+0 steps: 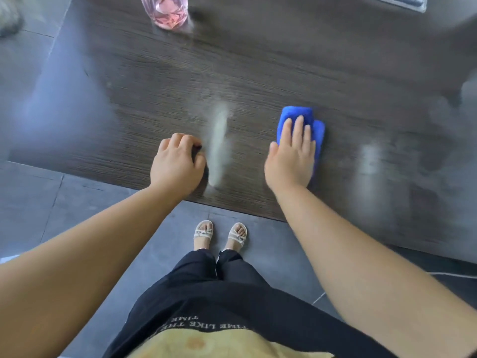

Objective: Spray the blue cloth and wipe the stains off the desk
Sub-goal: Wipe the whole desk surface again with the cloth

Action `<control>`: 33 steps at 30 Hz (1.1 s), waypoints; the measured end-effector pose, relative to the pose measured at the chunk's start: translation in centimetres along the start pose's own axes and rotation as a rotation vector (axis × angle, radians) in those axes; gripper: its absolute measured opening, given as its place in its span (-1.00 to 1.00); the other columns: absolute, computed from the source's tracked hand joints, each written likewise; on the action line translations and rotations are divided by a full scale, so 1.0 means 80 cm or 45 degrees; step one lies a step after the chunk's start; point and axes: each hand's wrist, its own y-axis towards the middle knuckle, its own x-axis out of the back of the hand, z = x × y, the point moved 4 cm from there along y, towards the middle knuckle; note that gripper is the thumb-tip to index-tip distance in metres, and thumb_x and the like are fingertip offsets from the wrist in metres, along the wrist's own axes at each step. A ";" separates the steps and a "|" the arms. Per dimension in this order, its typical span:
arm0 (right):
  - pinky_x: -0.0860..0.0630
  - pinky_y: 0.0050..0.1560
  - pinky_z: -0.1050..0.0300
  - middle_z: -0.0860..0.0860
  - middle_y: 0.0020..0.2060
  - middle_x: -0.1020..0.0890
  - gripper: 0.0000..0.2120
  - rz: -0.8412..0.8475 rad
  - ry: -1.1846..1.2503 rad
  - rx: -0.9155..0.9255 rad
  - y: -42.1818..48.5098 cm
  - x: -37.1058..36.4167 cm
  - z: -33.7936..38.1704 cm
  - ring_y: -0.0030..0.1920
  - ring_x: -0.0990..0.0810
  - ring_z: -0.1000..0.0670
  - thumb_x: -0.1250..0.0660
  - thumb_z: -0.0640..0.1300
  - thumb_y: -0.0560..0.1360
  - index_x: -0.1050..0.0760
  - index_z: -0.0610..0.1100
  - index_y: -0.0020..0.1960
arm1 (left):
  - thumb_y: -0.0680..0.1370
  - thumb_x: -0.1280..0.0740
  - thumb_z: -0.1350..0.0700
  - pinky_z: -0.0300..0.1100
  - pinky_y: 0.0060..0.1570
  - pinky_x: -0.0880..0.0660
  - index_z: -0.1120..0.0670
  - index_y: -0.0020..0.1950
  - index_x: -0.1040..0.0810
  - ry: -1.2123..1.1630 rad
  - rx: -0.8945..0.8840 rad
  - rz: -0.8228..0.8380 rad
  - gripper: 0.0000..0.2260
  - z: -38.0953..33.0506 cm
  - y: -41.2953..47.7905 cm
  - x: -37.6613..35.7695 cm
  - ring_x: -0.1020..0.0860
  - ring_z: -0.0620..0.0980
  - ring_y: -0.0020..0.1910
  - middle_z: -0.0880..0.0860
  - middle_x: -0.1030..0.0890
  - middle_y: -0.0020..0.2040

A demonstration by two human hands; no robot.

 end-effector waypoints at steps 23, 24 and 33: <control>-0.21 0.42 -0.14 -0.10 0.48 -0.24 -0.48 0.125 -0.181 0.692 0.068 0.005 0.041 0.46 -0.24 -0.15 -0.05 0.04 0.57 -0.21 -0.13 0.48 | 0.48 -0.19 -0.14 0.04 0.26 -0.23 -0.05 0.42 -0.22 0.408 -0.060 0.315 -0.47 0.027 0.076 0.046 -0.13 0.14 0.39 0.00 -0.17 0.44; -0.10 0.47 -0.10 -0.09 0.52 -0.12 -0.47 0.156 -0.163 0.498 0.092 0.011 0.032 0.50 -0.12 -0.13 -0.04 0.03 0.60 -0.10 -0.12 0.52 | 0.49 -0.18 -0.14 0.04 0.24 -0.24 -0.04 0.41 -0.23 0.418 -0.059 0.334 -0.49 0.025 0.076 0.047 -0.14 0.14 0.38 0.01 -0.18 0.42; -0.15 0.43 -0.10 -0.09 0.48 -0.23 -0.46 0.137 -0.077 0.663 0.051 -0.012 0.123 0.47 -0.22 -0.12 -0.04 0.05 0.56 -0.19 -0.11 0.49 | 0.51 -0.18 -0.06 0.03 0.18 -0.28 0.00 0.30 -0.39 0.242 0.073 0.230 -0.62 0.021 0.086 0.053 -0.22 0.15 0.31 0.05 -0.30 0.31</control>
